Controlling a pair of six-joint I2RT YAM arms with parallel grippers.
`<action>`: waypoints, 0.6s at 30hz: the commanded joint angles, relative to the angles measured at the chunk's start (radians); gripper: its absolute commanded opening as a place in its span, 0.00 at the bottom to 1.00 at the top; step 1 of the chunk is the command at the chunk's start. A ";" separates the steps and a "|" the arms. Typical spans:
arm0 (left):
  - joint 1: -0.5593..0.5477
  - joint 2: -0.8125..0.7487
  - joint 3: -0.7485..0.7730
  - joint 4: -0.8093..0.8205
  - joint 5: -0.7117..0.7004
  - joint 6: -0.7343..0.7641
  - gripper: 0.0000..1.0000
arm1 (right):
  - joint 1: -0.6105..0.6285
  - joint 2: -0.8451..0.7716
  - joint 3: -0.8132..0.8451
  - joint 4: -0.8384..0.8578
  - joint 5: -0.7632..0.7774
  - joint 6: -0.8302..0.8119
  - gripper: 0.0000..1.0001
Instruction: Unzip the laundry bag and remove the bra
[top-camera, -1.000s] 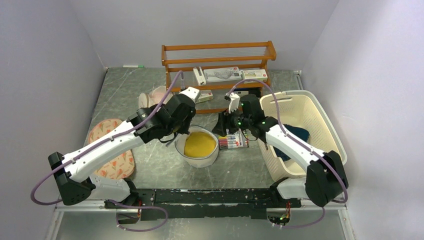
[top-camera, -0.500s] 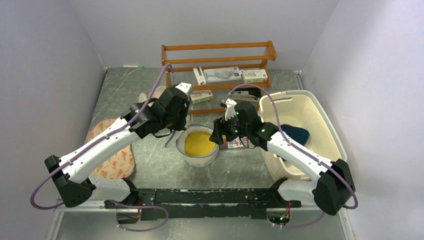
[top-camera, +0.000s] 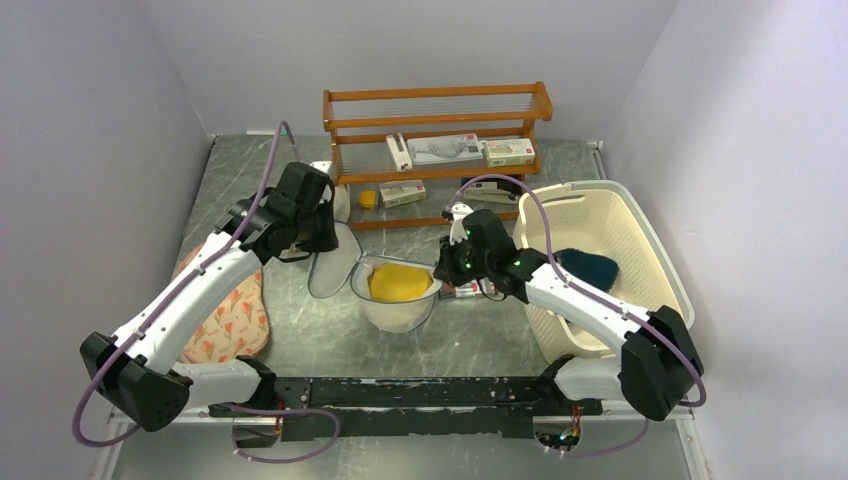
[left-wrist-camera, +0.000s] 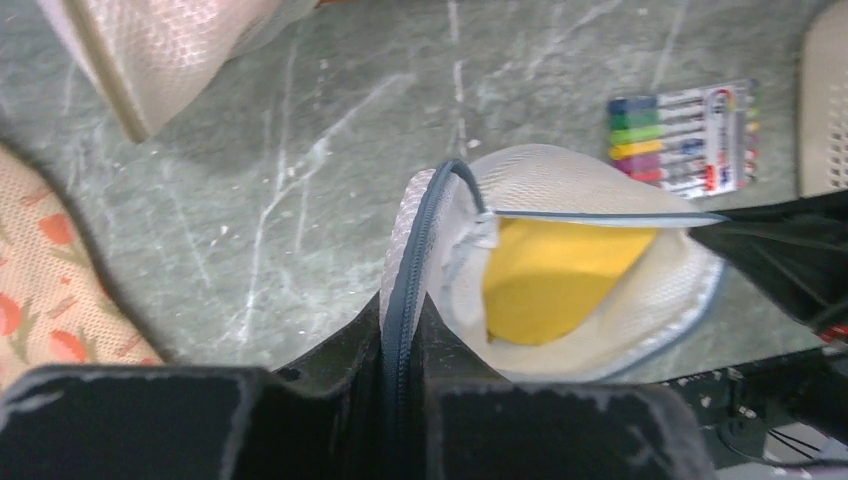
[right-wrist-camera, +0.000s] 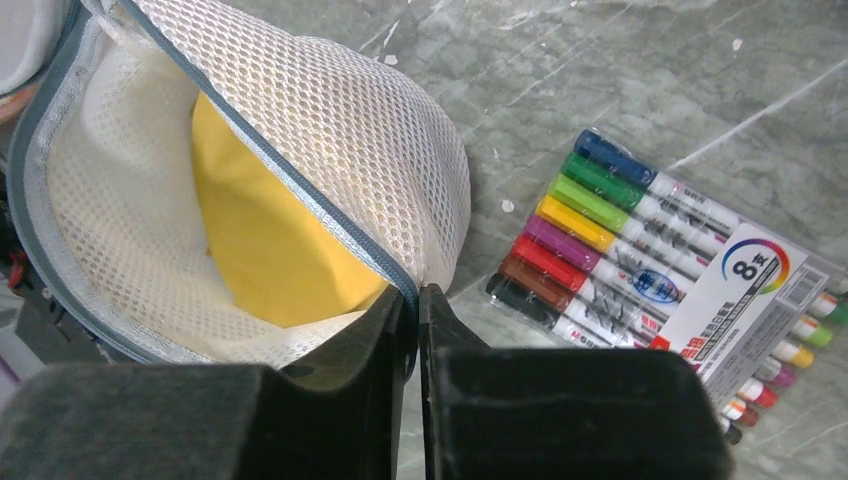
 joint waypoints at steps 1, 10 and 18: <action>0.063 0.003 -0.043 -0.029 -0.078 0.043 0.22 | 0.002 0.016 0.010 0.015 0.041 -0.030 0.05; 0.078 0.021 -0.077 -0.119 -0.438 -0.034 0.77 | 0.003 0.006 0.011 0.041 -0.004 -0.063 0.00; 0.078 -0.137 -0.159 0.061 -0.047 0.007 0.90 | 0.002 -0.023 0.005 0.048 -0.036 -0.074 0.00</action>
